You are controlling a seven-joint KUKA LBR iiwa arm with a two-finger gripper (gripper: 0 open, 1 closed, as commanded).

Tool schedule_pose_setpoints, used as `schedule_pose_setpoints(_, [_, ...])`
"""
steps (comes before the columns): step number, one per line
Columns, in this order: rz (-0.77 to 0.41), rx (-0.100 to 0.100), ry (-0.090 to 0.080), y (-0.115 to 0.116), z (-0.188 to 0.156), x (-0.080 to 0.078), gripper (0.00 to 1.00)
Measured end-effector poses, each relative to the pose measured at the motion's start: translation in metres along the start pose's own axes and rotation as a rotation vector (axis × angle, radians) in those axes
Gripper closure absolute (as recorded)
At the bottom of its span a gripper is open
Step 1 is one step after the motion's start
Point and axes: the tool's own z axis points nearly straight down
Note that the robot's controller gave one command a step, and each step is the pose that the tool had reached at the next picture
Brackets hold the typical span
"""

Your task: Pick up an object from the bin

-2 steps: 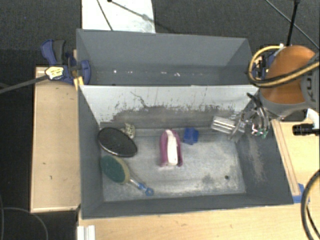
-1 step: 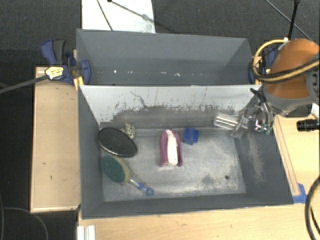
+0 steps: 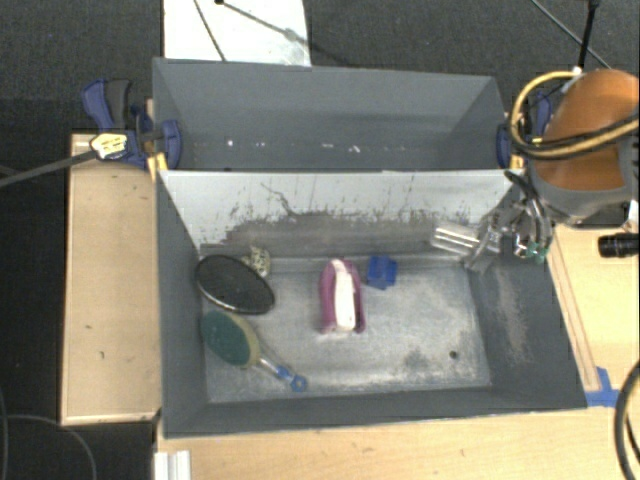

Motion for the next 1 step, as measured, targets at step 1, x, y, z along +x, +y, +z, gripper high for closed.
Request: schedule_pose_setpoints(1, [-0.005, 0.0, 0.0, 0.0006, -0.0257, -0.0017, 1.0])
